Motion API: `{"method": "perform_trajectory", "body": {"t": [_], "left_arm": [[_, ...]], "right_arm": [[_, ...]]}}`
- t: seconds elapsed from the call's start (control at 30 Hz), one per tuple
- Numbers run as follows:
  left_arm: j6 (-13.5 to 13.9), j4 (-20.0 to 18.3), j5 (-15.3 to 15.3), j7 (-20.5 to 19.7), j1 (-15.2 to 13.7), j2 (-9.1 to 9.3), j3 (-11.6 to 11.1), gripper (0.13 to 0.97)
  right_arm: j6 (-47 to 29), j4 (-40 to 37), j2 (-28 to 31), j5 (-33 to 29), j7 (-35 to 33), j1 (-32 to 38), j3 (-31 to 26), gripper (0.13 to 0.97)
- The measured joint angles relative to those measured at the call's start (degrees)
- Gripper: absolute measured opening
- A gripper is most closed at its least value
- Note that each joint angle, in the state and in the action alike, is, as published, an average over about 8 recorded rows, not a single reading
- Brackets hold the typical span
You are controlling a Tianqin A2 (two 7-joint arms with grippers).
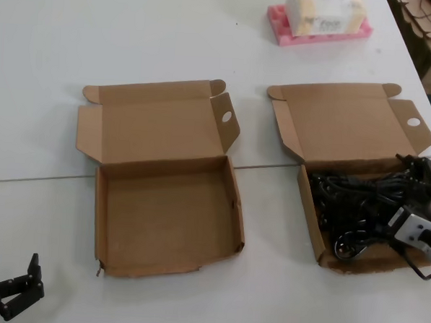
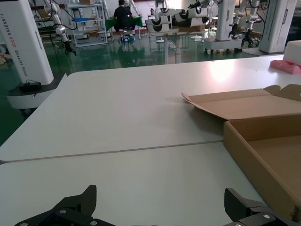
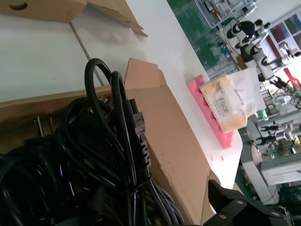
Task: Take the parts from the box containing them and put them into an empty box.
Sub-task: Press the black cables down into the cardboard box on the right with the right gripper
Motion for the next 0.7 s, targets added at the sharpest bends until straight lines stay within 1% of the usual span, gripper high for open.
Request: {"method": "perform_trajectory", "body": {"t": [0.2, 0.23, 0.5, 0.63, 0.7], "left_arm": [[0.0, 0.0, 0.0, 0.0, 0.0, 0.0, 0.0, 0.966], [0.0, 0.0, 0.0, 0.0, 0.0, 0.0, 0.0, 0.966], [0.0, 0.0, 0.0, 0.0, 0.0, 0.0, 0.0, 0.966], [0.0, 0.0, 0.0, 0.0, 0.0, 0.0, 0.0, 0.966], [0.0, 0.0, 0.0, 0.0, 0.0, 0.0, 0.0, 0.966]], "right_arm": [[-0.4, -0.6, -0.6, 0.8, 0.0, -0.4, 0.5, 0.726], [-0.4, -0.8, -0.7, 1.1, 0.0, -0.4, 0.4, 0.726], [-0.2, -1.9, -0.9, 3.4, 0.0, -0.1, -1.0, 0.517], [-0.4, -1.5, -0.8, 4.1, 0.0, -0.4, -0.8, 0.517], [-0.7, -0.8, -0.9, 4.2, 0.0, -0.8, -0.1, 0.47]]}}
